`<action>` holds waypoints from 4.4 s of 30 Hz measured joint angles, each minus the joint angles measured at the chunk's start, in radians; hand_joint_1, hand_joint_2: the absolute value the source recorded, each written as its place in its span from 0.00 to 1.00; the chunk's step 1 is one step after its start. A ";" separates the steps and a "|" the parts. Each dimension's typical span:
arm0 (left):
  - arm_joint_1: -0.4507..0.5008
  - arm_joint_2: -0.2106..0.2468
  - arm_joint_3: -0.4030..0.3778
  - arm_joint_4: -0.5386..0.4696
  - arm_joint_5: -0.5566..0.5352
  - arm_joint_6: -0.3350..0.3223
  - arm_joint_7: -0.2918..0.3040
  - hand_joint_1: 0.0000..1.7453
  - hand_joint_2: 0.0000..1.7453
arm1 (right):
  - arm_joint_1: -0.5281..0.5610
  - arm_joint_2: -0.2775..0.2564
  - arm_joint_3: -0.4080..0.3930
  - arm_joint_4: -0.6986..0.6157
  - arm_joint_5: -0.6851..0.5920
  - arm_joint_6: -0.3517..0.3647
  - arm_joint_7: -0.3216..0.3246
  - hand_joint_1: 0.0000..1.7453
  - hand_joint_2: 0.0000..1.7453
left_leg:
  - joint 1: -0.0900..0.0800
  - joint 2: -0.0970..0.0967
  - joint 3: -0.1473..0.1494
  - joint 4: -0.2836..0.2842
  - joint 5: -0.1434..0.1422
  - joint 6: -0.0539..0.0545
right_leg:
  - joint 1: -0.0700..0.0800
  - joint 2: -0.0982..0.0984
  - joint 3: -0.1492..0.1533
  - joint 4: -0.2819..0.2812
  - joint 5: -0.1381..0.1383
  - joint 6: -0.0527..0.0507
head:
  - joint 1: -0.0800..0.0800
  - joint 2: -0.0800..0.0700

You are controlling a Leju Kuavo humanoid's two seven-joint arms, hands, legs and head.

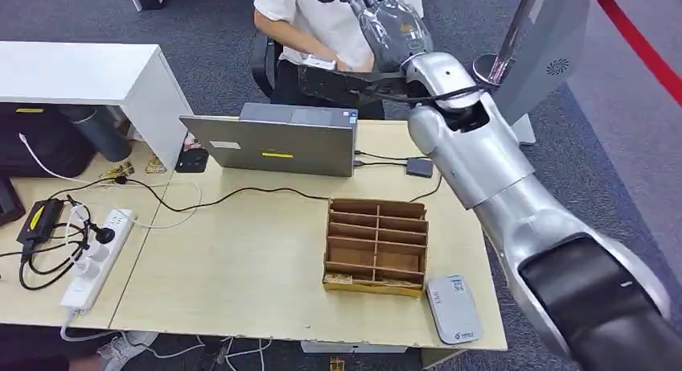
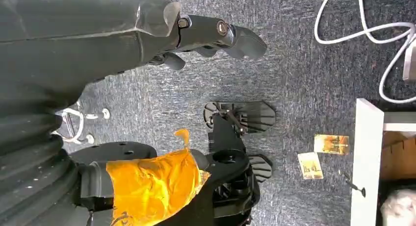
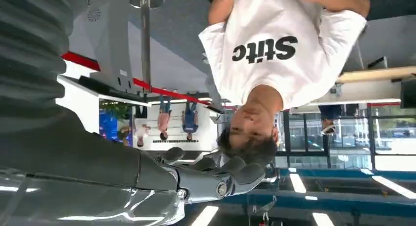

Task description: Pass the card to the sensor for recognition and then transmit it.

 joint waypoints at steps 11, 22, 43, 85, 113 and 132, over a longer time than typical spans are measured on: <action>0.060 0.012 0.028 0.000 0.083 -0.013 -0.092 0.00 1.00 | 0.342 -0.268 -0.057 -0.557 -0.045 -0.217 -0.050 0.00 1.00 | 0.000 -0.002 0.000 0.000 -0.002 0.001 | 0.000 -0.002 0.002 -0.005 -0.001 0.001 | 0.000 0.000; 0.094 0.031 0.084 0.000 0.097 -0.006 -0.142 0.00 1.00 | 0.893 -0.403 -0.276 -0.937 -0.161 -0.334 -0.222 0.00 1.00 | 0.000 -0.001 0.001 -0.001 -0.005 0.004 | 0.000 -0.002 0.003 -0.006 -0.002 0.001 | 0.000 0.000; 0.103 0.035 0.139 0.000 0.067 0.012 -0.142 0.00 1.00 | 1.107 -0.396 -0.306 -1.050 -0.395 -0.124 -0.330 0.00 1.00 | 0.000 0.000 0.001 -0.001 -0.005 0.004 | 0.000 -0.001 0.003 -0.006 -0.002 0.002 | 0.000 0.000; 0.058 0.085 0.169 -0.006 0.000 0.015 -0.051 0.00 1.00 | 0.983 -0.576 -0.022 -0.737 -0.279 0.050 -0.199 0.00 1.00 | 0.000 0.000 0.001 -0.001 -0.004 0.003 | 0.000 -0.001 0.004 -0.005 -0.001 0.002 | 0.000 0.000; 0.054 0.092 0.188 -0.006 0.003 0.041 -0.069 0.00 1.00 | 0.988 -0.583 0.062 -0.685 -0.311 -0.016 -0.167 0.00 1.00 | 0.000 0.000 0.001 -0.001 -0.004 0.003 | 0.000 -0.001 0.004 -0.006 -0.001 0.002 | 0.000 0.000; 0.045 0.038 0.216 -0.008 0.021 0.101 -0.123 0.00 1.00 | 1.042 -0.542 0.044 -0.710 -0.220 -0.116 -0.079 0.00 1.00 | 0.000 0.000 0.001 -0.001 -0.005 0.004 | 0.000 -0.001 0.004 -0.006 -0.002 0.002 | 0.000 0.000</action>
